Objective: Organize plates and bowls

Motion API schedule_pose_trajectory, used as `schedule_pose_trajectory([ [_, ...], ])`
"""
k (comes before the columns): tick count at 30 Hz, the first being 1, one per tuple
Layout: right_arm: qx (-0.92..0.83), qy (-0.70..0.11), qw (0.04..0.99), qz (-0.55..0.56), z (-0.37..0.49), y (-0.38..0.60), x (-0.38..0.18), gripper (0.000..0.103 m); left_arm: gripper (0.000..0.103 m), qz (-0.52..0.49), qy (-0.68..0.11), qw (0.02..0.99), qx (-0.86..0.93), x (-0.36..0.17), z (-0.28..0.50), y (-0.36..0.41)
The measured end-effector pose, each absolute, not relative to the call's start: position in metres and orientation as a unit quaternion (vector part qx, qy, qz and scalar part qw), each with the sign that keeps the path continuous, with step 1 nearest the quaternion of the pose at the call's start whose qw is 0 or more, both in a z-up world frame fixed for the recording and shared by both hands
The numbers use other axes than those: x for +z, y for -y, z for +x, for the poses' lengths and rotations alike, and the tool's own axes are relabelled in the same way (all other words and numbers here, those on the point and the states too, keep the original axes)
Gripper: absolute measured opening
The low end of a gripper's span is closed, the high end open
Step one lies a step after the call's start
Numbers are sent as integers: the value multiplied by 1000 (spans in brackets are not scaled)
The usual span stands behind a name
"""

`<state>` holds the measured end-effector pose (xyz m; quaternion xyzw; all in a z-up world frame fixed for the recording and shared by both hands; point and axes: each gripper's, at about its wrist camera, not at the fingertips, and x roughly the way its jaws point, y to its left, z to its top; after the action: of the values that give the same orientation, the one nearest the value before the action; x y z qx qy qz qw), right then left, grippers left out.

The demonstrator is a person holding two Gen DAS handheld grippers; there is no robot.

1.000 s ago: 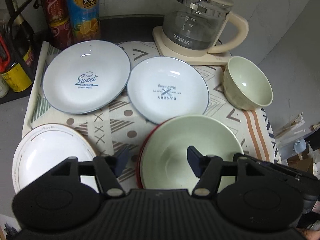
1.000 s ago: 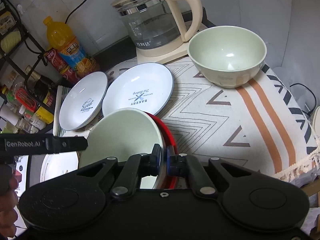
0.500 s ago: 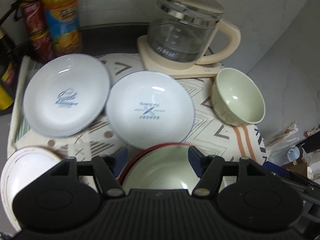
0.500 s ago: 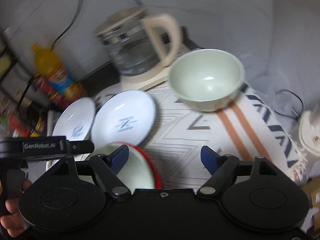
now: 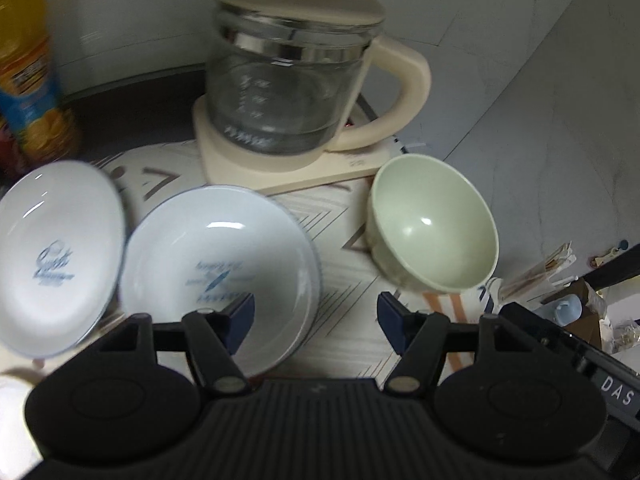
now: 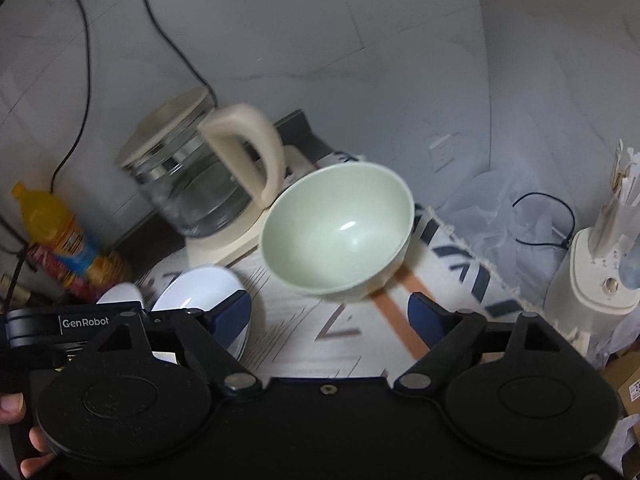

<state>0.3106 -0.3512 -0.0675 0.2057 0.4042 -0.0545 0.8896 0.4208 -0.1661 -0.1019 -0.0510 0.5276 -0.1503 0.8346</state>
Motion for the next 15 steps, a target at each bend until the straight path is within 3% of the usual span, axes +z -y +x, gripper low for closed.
schedule_pose_trajectory([
  [8, -82, -411, 871, 256, 334, 373, -91, 84, 65, -59, -530, 831, -160, -120, 457, 192],
  [15, -119, -432, 860, 244, 355, 381, -114, 75, 62, -61, -537, 825, -166, -139, 478, 212],
])
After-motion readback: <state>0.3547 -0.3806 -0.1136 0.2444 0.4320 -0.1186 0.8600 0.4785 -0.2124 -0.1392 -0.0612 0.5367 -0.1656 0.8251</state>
